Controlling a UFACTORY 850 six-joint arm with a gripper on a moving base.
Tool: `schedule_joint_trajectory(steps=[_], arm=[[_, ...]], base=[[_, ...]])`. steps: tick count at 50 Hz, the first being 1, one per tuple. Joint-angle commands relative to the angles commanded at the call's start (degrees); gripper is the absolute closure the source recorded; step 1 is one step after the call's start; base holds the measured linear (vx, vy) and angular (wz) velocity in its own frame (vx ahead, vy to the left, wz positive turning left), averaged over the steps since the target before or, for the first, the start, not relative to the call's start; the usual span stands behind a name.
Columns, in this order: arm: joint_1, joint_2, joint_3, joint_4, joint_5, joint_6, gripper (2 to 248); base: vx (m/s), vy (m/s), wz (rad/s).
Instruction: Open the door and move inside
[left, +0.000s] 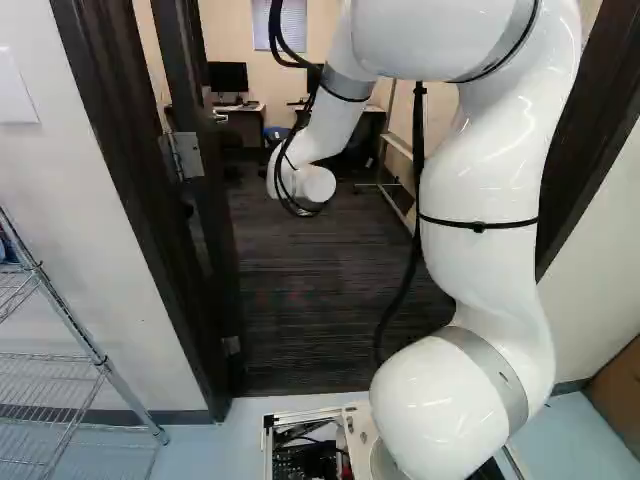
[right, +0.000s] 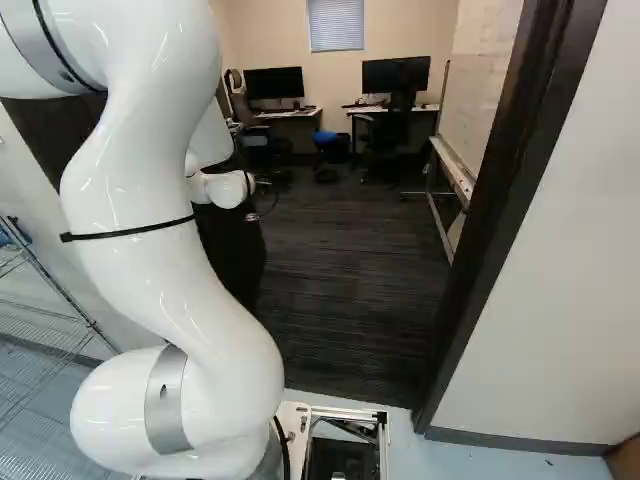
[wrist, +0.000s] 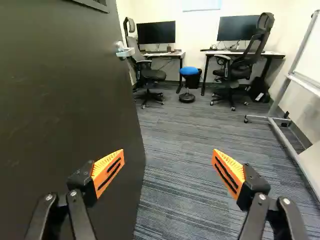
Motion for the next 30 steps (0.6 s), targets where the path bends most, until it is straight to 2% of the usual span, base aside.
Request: schedule_joint_trajectory(steps=[30], arm=[[-3.15,4.08,4.83,-5.04,0.00,0.00,3]], base=[[0.000,0.000,0.000]])
